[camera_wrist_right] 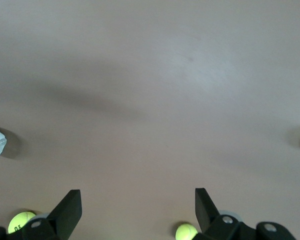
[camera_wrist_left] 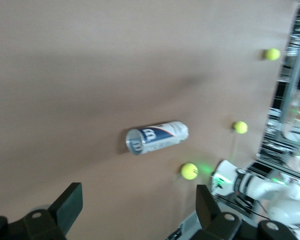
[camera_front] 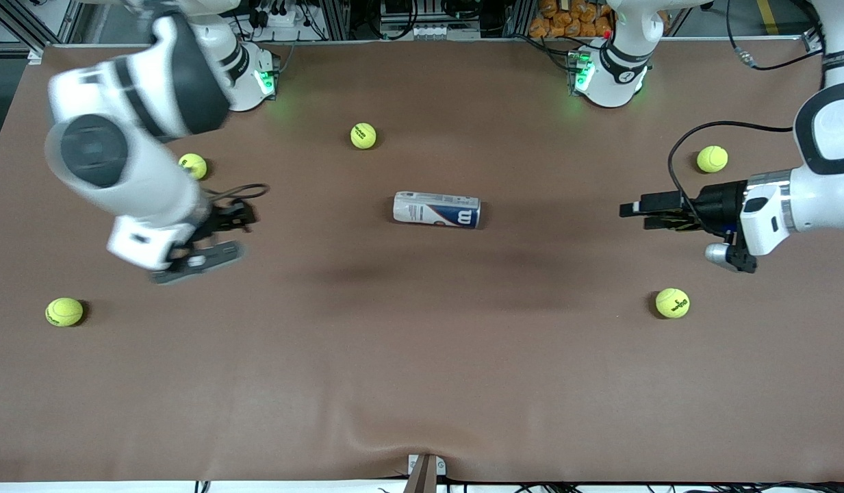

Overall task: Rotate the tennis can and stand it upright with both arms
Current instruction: 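Retract the right gripper while the left gripper reaches toward the can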

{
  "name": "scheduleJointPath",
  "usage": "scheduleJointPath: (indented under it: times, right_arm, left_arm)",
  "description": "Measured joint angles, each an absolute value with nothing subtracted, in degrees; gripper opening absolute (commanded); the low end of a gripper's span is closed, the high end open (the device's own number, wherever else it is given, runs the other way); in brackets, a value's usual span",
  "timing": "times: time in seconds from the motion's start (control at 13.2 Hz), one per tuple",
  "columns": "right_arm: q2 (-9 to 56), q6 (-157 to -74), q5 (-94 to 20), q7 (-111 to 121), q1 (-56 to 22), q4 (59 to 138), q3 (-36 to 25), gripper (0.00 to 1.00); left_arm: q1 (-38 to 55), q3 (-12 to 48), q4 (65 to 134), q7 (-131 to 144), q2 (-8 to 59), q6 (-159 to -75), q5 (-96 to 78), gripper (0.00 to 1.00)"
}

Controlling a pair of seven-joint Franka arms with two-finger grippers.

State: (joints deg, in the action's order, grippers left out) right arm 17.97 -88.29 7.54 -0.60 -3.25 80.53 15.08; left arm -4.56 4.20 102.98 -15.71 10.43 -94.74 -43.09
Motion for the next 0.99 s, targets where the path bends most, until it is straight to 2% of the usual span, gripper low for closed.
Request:
scheduleJointPath:
  times: [0.38,0.99]
  right_arm:
    - [13.12,-82.09,3.54,-1.47,5.84,80.95,15.12,1.00]
    - [4.62,-80.77,-2.47,-1.70,15.31,82.16,14.15,1.00]
  left_arm:
    - [-6.78,4.09,106.56,-29.51,16.69,-95.66,-53.14,1.00]
    - [-5.83,5.55,111.14,-46.42,28.53,-96.88,-69.14,1.00]
